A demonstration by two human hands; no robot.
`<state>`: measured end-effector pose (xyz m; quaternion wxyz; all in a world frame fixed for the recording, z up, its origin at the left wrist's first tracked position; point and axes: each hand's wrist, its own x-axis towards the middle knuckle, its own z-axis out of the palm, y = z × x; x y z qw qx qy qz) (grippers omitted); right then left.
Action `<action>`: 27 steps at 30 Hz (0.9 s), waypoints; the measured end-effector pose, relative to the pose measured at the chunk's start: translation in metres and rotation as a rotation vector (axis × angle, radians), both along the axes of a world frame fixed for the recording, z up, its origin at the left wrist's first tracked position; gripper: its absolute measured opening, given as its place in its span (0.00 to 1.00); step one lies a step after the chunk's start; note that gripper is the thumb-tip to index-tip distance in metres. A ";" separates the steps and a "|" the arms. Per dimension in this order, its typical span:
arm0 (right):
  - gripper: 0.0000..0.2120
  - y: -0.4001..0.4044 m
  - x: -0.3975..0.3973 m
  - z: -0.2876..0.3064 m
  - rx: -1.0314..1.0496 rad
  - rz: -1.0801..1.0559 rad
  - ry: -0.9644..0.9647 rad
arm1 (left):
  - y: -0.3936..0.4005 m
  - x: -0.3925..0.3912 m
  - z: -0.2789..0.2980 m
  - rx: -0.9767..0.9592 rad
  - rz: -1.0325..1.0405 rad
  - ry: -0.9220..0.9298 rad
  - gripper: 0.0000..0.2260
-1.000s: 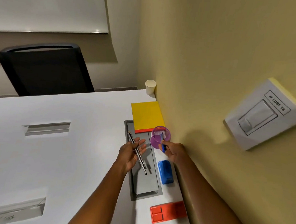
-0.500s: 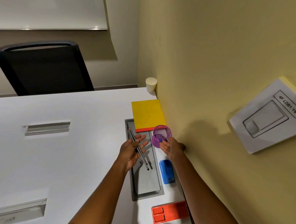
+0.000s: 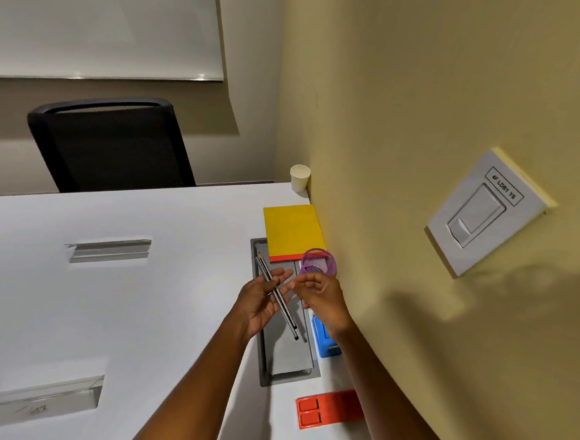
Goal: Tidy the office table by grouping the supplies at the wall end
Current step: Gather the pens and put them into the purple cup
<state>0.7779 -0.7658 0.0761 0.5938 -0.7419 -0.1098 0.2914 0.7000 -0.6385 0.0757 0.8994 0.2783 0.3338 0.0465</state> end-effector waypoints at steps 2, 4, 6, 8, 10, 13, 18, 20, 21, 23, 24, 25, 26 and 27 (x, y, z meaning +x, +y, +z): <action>0.12 0.001 -0.003 -0.002 -0.028 0.091 -0.050 | -0.001 -0.003 0.003 -0.019 0.010 -0.005 0.15; 0.15 0.003 -0.007 -0.004 -0.024 0.119 -0.073 | -0.003 -0.007 0.007 -0.024 0.000 -0.013 0.15; 0.17 0.005 -0.012 -0.002 -0.005 0.137 -0.090 | -0.006 -0.012 0.010 -0.026 -0.009 -0.029 0.13; 0.18 0.009 -0.015 -0.001 -0.028 0.170 -0.123 | -0.009 -0.016 0.012 -0.031 -0.014 -0.050 0.12; 0.15 0.012 -0.016 0.000 -0.072 0.197 -0.157 | -0.012 -0.018 0.012 -0.018 -0.012 -0.059 0.11; 0.08 0.016 -0.015 0.000 -0.153 0.260 -0.223 | -0.014 -0.018 0.007 0.039 -0.011 -0.045 0.10; 0.07 0.017 -0.007 0.005 -0.208 0.342 -0.268 | -0.015 -0.016 0.006 0.161 -0.054 -0.015 0.07; 0.06 0.017 -0.001 0.009 -0.220 0.343 -0.288 | -0.015 -0.012 0.009 0.202 -0.070 -0.015 0.05; 0.07 0.017 0.003 0.011 -0.223 0.331 -0.287 | -0.015 -0.010 0.009 0.213 -0.071 -0.020 0.05; 0.10 0.018 0.010 0.016 -0.201 0.271 -0.239 | -0.013 -0.004 0.010 0.217 -0.063 -0.023 0.10; 0.11 0.019 0.013 0.019 -0.183 0.230 -0.217 | -0.011 -0.002 0.010 0.222 -0.055 -0.010 0.13; 0.11 0.019 0.018 0.022 -0.164 0.183 -0.210 | -0.009 0.000 0.009 0.238 -0.046 0.013 0.15; 0.11 0.019 0.023 0.025 -0.159 0.125 -0.222 | -0.007 0.001 0.008 0.272 -0.040 0.044 0.17; 0.11 0.020 0.030 0.028 -0.160 0.061 -0.245 | -0.005 0.002 0.007 0.328 -0.034 0.085 0.19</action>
